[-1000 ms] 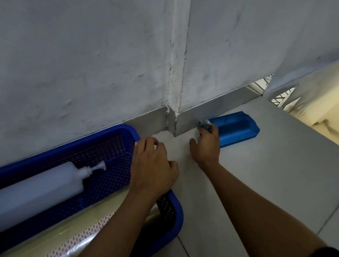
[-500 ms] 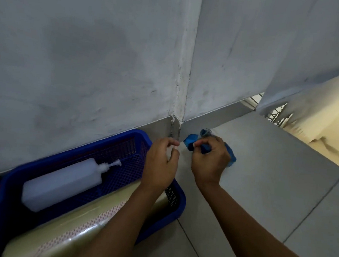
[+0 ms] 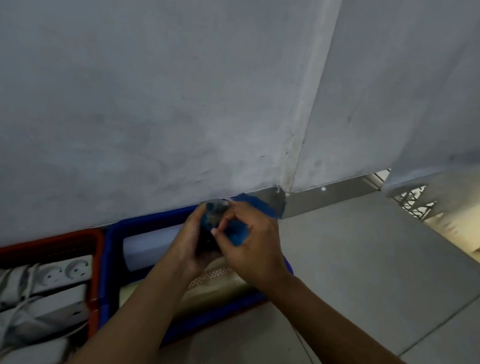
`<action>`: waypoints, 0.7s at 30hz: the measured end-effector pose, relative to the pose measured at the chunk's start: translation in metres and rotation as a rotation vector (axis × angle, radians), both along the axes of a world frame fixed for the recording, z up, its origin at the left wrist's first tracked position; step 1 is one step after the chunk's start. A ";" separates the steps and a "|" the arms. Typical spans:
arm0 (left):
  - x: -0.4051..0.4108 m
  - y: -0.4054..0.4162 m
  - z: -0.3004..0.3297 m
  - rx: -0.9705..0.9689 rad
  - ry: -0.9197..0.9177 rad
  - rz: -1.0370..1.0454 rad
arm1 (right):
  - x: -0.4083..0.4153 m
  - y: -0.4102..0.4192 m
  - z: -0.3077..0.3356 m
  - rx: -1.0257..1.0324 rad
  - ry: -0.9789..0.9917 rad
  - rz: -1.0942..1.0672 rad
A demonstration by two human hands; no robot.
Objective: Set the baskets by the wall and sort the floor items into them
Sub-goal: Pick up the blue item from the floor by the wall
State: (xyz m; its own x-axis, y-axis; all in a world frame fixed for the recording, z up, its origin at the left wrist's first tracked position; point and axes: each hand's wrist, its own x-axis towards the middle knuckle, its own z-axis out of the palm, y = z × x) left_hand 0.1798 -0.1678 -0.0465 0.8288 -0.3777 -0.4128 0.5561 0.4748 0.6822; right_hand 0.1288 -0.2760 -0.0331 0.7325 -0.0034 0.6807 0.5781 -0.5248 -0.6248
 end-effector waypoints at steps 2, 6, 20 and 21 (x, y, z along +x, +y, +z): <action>-0.002 0.026 -0.006 0.000 0.039 0.073 | 0.002 0.009 0.000 -0.167 0.094 0.046; -0.005 0.064 -0.010 -0.158 0.203 0.138 | 0.008 0.015 -0.007 -0.478 0.288 0.037; 0.030 0.127 -0.037 0.872 -0.084 0.480 | 0.062 0.029 -0.054 -1.005 0.554 0.050; 0.026 0.127 -0.039 0.957 -0.209 0.492 | 0.064 0.031 -0.055 -0.986 0.564 0.057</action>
State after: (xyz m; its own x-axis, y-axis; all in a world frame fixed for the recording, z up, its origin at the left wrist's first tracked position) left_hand 0.2056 -0.0404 -0.0853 0.8888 0.4157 -0.1931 0.2817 -0.1630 0.9456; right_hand 0.1929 -0.2447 -0.0885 0.9170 0.3945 -0.0584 0.3846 -0.9135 -0.1326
